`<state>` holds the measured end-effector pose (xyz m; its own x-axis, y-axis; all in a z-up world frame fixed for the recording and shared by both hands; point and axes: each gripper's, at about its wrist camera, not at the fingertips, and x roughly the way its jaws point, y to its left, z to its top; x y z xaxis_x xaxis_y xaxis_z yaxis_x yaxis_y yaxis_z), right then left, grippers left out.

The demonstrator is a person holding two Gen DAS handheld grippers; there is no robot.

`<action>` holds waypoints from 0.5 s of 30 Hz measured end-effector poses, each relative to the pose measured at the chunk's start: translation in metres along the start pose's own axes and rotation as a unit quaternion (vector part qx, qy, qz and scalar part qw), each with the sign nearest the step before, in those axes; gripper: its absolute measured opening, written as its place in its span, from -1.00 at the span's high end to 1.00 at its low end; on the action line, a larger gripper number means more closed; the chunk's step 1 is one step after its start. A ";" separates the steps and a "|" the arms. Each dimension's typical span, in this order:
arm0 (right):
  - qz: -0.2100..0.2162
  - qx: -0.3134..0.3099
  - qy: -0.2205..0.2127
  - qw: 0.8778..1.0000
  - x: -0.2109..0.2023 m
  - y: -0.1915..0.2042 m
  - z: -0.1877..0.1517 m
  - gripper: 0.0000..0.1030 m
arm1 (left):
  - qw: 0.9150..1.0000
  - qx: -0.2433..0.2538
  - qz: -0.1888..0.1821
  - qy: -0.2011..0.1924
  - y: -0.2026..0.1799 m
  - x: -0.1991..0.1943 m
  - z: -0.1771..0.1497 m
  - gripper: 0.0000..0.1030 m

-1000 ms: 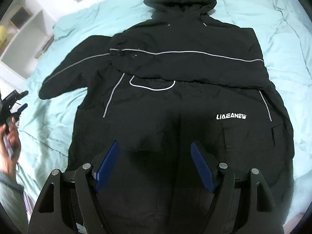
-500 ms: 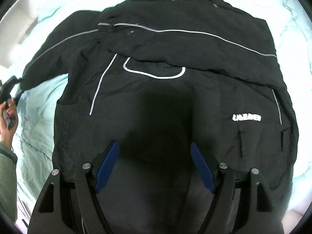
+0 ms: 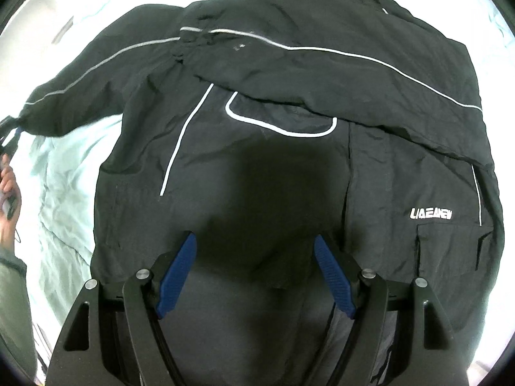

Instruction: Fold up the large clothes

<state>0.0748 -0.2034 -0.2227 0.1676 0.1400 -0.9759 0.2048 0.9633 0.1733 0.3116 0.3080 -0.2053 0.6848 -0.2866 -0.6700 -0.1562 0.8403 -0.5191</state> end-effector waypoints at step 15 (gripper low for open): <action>0.042 0.034 -0.036 0.998 -0.027 -0.043 0.001 -0.52 | 0.947 0.270 -0.171 0.030 -0.286 -0.045 -0.102 0.74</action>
<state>0.0627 -0.2488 -0.2038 0.2558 0.2010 -0.9456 0.2511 0.9308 0.2657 0.2524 0.0341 -0.0808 0.5856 -0.5966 -0.5488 0.4656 0.8017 -0.3747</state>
